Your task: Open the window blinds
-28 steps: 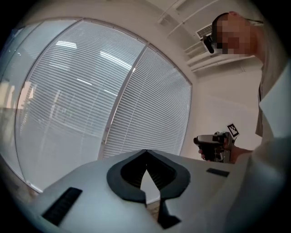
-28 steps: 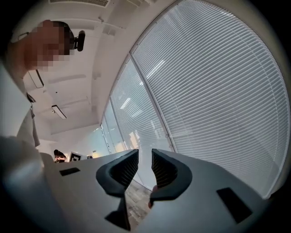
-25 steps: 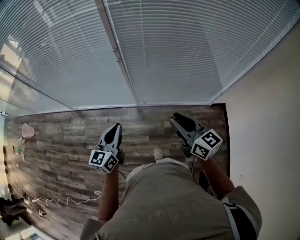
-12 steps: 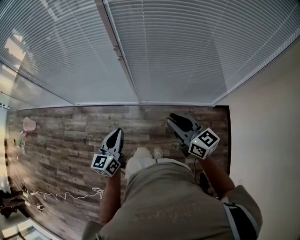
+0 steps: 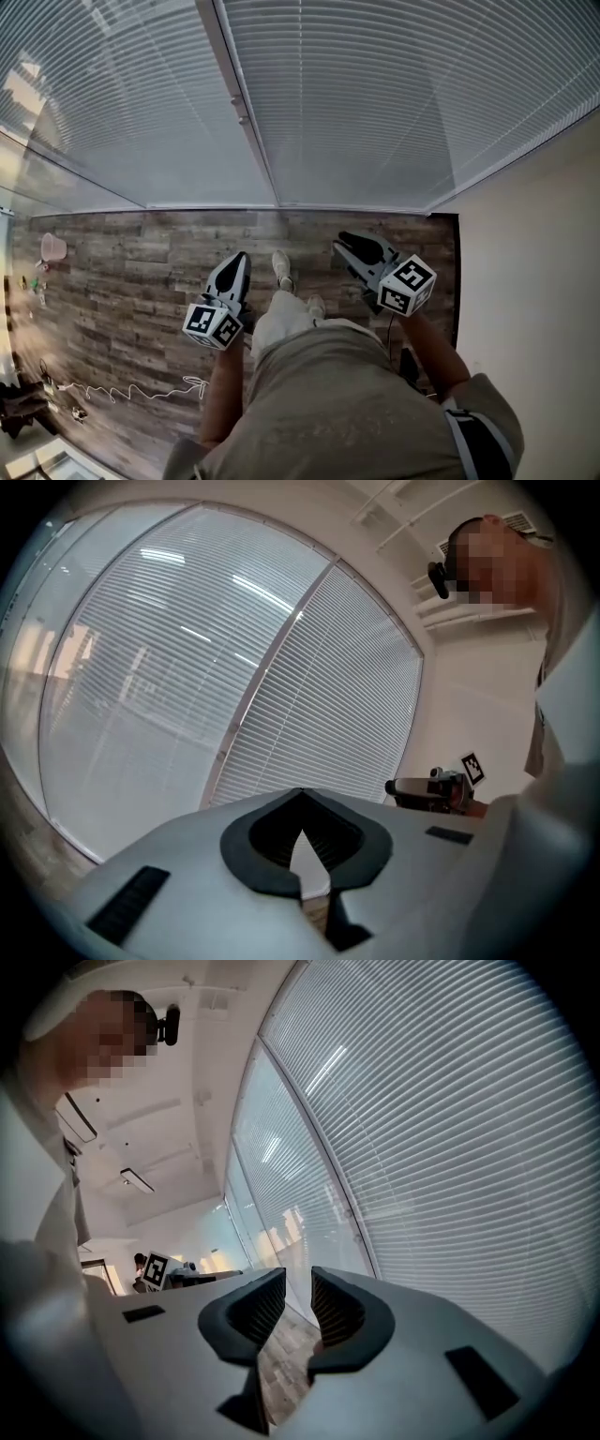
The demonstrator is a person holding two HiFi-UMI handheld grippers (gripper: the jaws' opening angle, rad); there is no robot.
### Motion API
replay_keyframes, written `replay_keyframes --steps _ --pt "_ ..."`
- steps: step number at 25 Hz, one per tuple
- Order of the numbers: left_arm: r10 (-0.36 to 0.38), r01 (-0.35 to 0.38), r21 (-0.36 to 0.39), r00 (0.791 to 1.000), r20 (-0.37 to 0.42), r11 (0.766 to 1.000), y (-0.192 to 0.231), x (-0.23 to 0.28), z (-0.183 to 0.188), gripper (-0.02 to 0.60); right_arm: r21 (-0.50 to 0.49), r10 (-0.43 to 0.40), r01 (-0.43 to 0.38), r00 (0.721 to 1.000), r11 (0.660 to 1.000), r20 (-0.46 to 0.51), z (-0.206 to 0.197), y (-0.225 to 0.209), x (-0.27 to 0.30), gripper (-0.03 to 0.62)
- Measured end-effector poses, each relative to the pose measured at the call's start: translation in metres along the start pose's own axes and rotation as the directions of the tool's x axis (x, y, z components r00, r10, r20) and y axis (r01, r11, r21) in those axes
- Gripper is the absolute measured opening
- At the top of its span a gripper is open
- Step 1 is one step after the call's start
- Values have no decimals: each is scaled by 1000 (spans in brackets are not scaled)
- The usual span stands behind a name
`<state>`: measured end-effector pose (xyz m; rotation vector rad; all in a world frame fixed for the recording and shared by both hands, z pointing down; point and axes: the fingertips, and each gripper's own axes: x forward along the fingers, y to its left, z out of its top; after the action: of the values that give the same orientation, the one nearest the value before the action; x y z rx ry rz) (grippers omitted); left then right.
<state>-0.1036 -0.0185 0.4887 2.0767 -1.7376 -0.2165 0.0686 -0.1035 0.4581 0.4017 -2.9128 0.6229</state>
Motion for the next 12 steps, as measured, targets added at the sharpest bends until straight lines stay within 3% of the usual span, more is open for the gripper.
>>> replay_keyframes --steps 7,12 --pt "-35 37 37 999 -32 999 63 58 37 14 1 -60 60 998 998 3 35 -44 63 80" --pt "-7 9 43 1000 -28 999 131 105 63 14 -39 -60 60 998 997 17 65 -70 124 80"
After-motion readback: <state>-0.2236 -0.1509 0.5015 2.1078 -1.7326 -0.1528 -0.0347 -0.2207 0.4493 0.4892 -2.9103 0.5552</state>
